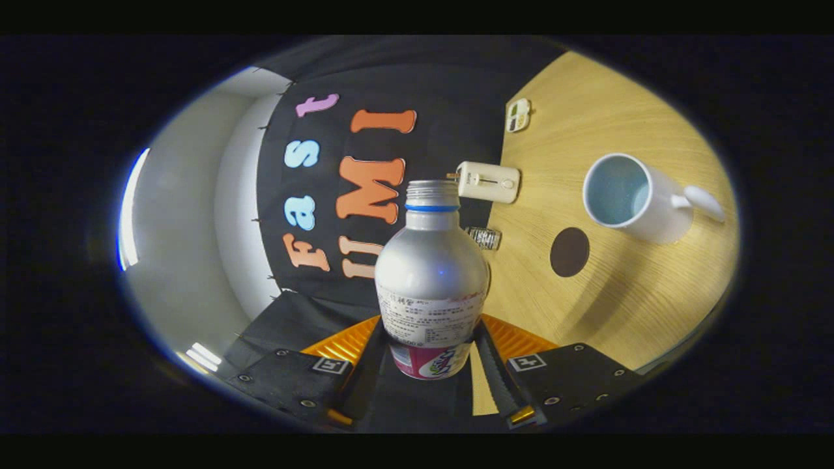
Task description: Take the bottle from table, then pour the juice into the cup, finally place the bottle on the coaster
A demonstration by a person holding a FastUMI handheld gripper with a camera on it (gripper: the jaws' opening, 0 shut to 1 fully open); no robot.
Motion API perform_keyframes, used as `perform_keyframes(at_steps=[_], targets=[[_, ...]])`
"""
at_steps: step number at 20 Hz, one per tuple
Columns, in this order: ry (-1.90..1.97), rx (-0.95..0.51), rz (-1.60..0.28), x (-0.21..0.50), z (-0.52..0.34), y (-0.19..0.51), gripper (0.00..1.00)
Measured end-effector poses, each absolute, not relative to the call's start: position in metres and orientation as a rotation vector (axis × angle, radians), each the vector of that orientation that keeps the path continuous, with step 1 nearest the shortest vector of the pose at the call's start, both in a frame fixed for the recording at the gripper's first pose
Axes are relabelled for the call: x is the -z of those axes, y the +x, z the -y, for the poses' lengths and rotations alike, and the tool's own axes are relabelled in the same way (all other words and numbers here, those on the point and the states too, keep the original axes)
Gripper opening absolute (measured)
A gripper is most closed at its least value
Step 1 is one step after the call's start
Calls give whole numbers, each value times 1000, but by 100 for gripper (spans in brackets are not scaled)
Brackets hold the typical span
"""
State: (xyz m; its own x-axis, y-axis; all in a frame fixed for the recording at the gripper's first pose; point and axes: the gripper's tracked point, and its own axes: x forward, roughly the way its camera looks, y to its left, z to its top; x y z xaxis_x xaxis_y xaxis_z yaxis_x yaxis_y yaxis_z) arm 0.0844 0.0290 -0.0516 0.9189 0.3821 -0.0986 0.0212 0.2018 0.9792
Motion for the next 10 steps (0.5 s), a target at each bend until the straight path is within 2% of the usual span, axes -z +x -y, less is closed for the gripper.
perform_keyframes(at_steps=[10], targets=[[854,-228,-347,64,-13,88,74]])
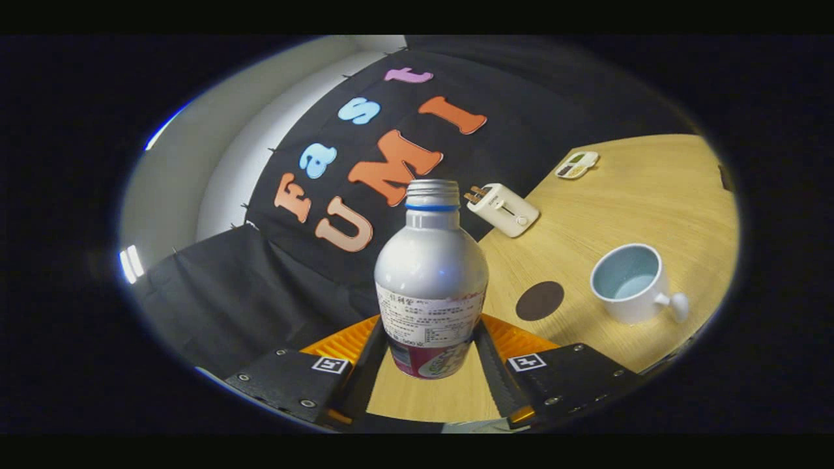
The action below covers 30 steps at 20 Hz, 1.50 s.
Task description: Take the bottle from table, then pour the juice into the cup, finally place the bottle on the coaster
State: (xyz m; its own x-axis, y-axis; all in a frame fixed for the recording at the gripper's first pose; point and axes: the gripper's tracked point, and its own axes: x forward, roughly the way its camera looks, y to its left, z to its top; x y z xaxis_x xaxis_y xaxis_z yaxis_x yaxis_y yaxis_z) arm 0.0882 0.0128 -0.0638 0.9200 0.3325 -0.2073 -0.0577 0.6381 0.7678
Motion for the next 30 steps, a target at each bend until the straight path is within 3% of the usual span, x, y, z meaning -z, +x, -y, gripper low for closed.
perform_keyframes(at_steps=[11,30], targets=[[261,-140,-238,70,4,127,74],[80,-63,-376,171,-16,225,74]])
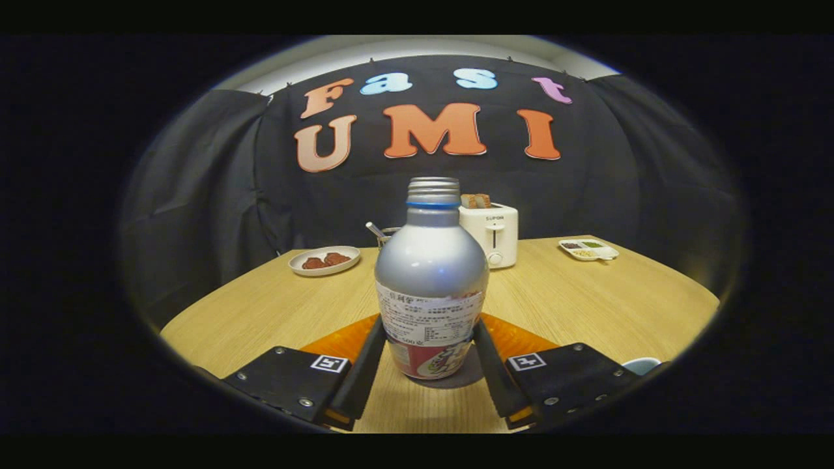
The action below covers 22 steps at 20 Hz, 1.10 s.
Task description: Take the bottle from table, then pour the juice into the cup, finally place the bottle on the coaster
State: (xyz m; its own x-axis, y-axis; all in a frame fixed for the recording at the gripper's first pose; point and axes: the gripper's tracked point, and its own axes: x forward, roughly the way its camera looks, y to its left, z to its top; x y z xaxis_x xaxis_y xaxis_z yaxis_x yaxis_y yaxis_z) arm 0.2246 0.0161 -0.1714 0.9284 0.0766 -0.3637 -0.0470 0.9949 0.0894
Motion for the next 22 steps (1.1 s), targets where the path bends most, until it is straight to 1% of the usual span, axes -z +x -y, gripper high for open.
perform_keyframes(at_steps=[5,8,11,13,14,15,17,22], targets=[[67,-47,-410,189,-16,224,74],[40,-47,-388,189,-16,221,74],[30,-45,-381,190,-16,218,79],[42,-45,-385,191,-14,215,81],[44,-43,-381,188,-14,213,84],[47,-40,-377,185,-13,212,92],[57,-43,-370,178,-11,205,97],[71,-77,-334,145,-12,182,97]])
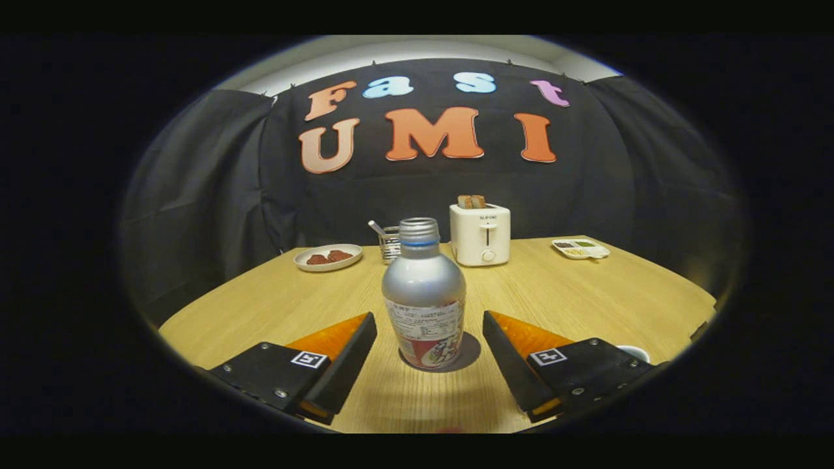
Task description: Take the bottle from table, then pour the juice into the cup, finally place the bottle on the coaster
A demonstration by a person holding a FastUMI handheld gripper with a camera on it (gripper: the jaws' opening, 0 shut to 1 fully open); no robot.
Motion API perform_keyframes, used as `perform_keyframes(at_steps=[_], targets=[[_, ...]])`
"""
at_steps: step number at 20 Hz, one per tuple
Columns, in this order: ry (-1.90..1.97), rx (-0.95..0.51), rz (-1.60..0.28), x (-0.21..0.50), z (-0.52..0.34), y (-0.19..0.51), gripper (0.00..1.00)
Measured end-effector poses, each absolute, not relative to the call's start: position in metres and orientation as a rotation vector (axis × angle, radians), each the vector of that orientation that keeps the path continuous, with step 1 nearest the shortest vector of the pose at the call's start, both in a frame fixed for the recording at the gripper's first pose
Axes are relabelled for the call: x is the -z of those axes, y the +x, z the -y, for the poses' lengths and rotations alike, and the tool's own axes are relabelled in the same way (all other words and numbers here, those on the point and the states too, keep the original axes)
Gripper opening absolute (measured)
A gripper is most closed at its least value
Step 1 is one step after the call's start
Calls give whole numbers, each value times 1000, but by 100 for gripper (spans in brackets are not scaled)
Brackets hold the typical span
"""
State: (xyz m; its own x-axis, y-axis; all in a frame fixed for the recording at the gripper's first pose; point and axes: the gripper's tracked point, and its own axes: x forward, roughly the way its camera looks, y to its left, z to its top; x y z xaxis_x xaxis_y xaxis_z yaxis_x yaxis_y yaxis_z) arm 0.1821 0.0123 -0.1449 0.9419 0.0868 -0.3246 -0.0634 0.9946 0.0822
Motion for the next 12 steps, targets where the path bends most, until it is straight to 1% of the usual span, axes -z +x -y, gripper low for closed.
perform_keyframes(at_steps=[9,12], targets=[[94,-126,-191,56,-7,106,97],[92,-146,-162,37,-7,77,97]])
